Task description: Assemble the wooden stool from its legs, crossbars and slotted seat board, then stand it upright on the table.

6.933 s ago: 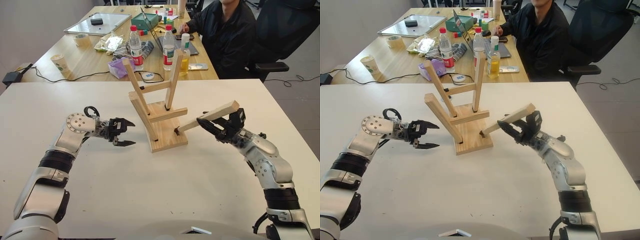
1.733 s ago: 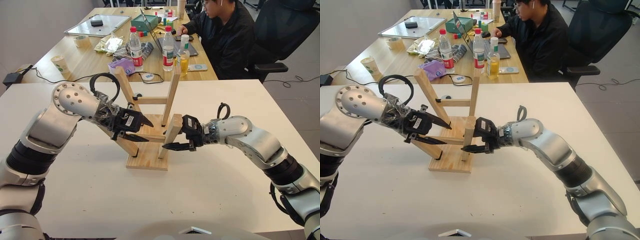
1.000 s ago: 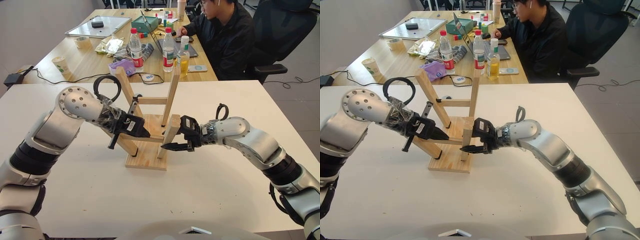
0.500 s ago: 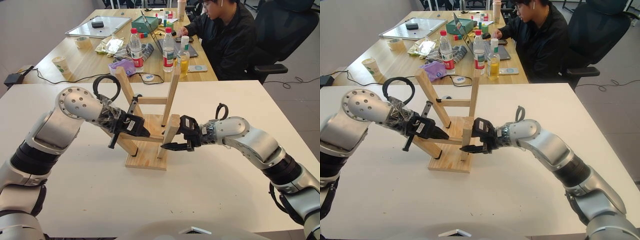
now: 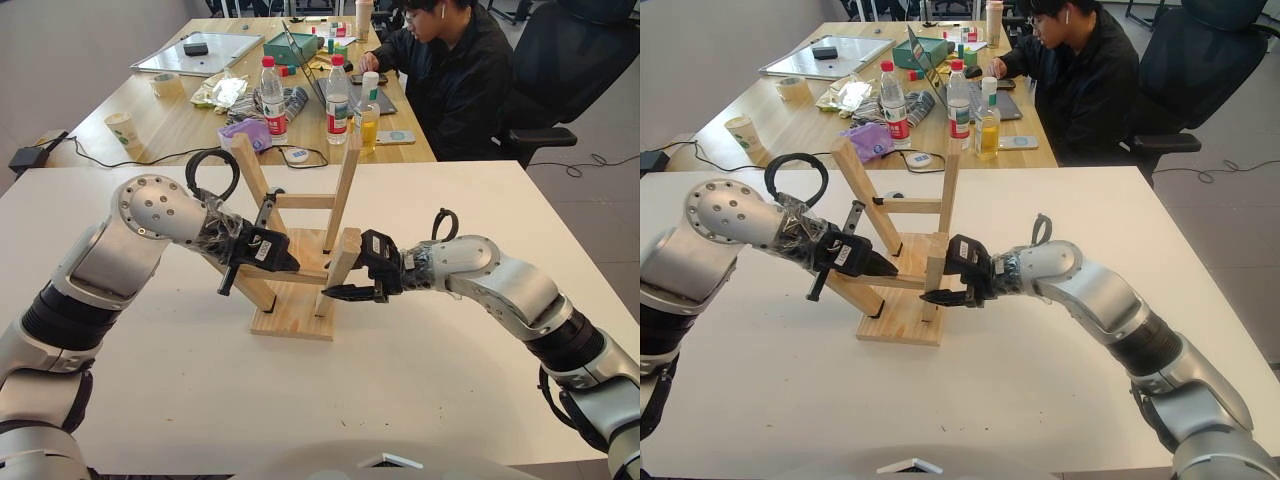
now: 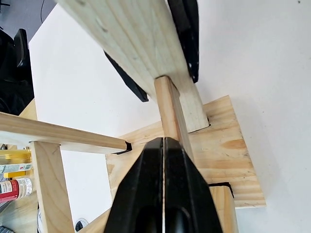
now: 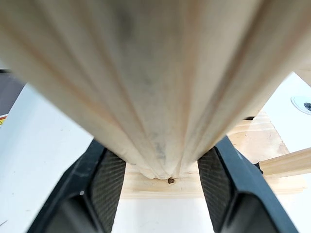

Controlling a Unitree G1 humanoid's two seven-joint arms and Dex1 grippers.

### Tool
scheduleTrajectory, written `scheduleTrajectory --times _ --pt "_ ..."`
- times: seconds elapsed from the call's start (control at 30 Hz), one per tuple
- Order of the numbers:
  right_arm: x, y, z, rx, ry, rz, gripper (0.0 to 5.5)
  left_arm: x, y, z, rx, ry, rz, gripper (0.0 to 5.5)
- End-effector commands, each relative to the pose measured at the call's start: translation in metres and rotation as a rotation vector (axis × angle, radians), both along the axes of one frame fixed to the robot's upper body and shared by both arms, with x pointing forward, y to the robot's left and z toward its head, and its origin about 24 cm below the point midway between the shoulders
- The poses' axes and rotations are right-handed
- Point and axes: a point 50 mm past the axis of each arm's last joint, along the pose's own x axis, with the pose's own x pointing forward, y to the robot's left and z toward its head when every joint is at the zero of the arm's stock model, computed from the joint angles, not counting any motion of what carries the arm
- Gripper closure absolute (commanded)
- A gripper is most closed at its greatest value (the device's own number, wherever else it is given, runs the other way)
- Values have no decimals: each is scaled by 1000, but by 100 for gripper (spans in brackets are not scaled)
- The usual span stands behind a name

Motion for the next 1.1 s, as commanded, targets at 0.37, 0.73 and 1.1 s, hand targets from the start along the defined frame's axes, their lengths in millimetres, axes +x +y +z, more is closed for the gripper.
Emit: scheduleTrajectory --times 0.37,0.73,1.1 --pt "-13 -25 -64 -309 277 -140 344 -25 12 -89 93 367 115 550" --pt "-13 -10 -77 -463 295 -62 344 -30 9 -92 77 372 131 550" --pt "-20 -35 -94 -551 379 -79 344 -5 -20 55 -493 159 120 550"
